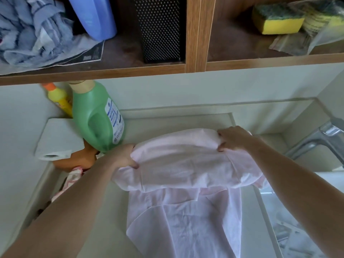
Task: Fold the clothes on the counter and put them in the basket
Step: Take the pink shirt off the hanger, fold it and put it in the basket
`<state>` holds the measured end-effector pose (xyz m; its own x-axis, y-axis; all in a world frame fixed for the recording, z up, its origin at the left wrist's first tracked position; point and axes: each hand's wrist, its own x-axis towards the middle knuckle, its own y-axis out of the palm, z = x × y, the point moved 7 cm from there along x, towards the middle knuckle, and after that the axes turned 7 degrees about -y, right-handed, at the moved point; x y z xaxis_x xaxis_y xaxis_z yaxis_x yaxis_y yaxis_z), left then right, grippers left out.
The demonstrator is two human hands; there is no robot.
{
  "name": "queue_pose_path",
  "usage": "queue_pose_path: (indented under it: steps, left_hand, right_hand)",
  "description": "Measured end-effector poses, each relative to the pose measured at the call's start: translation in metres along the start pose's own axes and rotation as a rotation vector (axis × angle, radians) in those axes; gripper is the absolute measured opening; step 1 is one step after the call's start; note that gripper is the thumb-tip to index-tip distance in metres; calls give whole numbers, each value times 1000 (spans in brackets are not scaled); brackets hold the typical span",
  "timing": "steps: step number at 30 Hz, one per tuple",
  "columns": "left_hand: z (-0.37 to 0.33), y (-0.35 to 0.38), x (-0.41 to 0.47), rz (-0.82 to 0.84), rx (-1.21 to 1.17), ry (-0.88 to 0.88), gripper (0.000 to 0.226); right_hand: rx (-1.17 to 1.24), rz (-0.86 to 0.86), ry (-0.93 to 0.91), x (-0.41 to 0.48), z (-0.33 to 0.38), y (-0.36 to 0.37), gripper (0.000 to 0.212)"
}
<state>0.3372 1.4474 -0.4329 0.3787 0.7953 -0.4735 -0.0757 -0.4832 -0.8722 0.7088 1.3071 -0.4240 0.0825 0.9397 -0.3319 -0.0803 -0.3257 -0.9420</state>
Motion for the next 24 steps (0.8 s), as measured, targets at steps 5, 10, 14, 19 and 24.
queue_pose_path:
  steps: [5,10,14,19,24]
  left_hand:
    - [0,-21,-23,-273,-160,-38,48]
    - [3,-64,-46,-479,-380,35,38]
    - [16,-39,-76,-423,-370,61,42]
    - [33,56,-112,55,-324,-37,27]
    - [39,65,-132,229,-333,-101,32]
  right_hand:
    - [-45,-282,77,-23,15,-33,22]
    - [-9,-817,-97,-74,17,-89,28]
    - [1,-761,-209,-114,16,-67,50]
    - [100,-47,-160,-148,26,36,79]
    - [489,251,-105,-175,33,51,44]
